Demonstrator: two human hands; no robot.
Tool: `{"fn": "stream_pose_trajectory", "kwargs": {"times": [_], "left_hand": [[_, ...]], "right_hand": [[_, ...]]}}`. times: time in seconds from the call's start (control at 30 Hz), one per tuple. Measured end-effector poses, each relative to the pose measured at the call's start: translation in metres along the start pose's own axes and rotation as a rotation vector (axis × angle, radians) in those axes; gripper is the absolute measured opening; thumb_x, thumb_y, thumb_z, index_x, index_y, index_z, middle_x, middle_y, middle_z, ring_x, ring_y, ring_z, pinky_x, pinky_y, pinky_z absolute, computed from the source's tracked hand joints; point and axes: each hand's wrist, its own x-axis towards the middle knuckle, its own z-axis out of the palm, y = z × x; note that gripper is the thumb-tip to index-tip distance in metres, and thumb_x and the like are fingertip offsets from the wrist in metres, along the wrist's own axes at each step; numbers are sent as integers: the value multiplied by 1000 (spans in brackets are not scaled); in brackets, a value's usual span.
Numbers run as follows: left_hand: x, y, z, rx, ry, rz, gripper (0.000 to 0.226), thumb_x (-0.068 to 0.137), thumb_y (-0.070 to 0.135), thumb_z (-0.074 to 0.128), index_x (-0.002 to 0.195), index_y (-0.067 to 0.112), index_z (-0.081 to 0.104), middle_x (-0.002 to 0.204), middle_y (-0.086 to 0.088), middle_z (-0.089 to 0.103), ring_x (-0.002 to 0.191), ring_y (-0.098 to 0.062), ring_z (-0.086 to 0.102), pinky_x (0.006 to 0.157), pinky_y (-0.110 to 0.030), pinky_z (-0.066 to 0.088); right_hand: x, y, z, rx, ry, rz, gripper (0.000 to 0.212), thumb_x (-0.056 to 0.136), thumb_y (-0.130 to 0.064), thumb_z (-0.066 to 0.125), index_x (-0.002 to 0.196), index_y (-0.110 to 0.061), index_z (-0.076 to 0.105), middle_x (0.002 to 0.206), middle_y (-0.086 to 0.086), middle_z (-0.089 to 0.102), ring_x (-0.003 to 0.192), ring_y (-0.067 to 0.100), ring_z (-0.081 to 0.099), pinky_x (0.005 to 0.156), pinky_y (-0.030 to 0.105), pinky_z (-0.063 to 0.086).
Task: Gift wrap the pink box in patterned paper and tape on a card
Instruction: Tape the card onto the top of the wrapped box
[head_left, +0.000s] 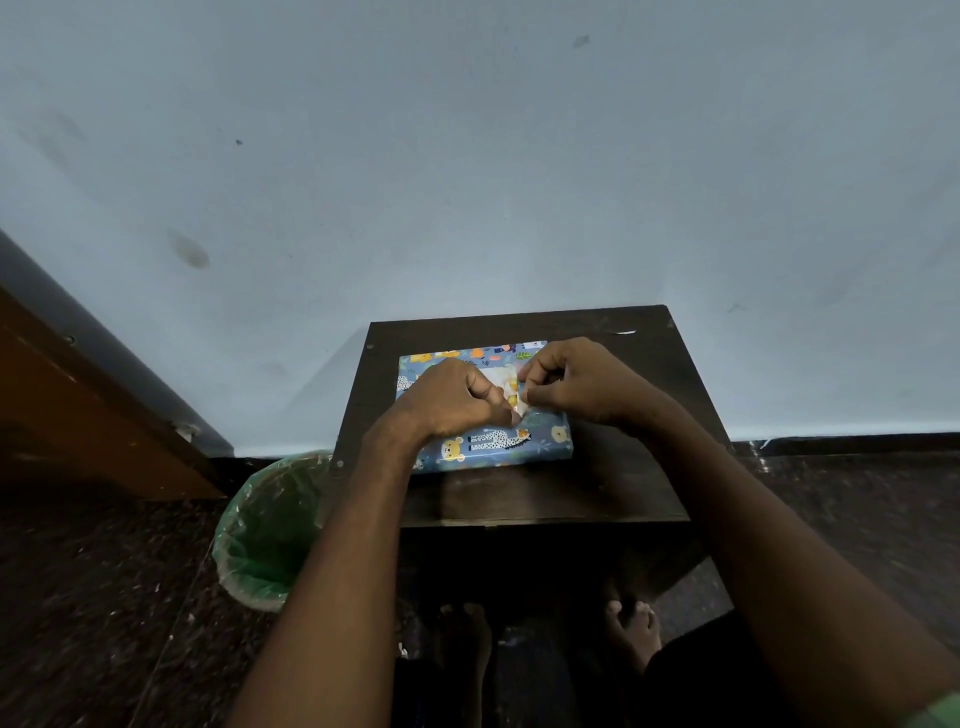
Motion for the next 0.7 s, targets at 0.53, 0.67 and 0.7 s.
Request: {"fn": "stream_pose_trajectory", "kwargs": {"times": [0.53,0.67,0.7], "left_hand": [[9,13,12,222,76,-160,37,79,26,81,55,7,60,48,0,39,50,-18,35,57,-28,33],[13,20,16,350,107,-203,40,76,29,80,53,11,53,52,0,44,53,-20,40,53,-28,32],[14,21,17,377,112,-216,41,76,32,80,54,11,51,54,-1,45,54,-20,42,53,-28,31]], "right_hand": [[-3,-15,9,-273,115,-53,9,83,-11,76,76,-7,79,88,6,75,84,18,69,58,0,39],[-1,-16,11,-288,116,-32,9,83,-11,76,75,-8,78,91,4,73,83,14,66,55,1,37],[0,-15,12,-293,107,-27,9,82,-11,76,75,-9,79,91,2,72,80,11,64,54,2,37]]}}
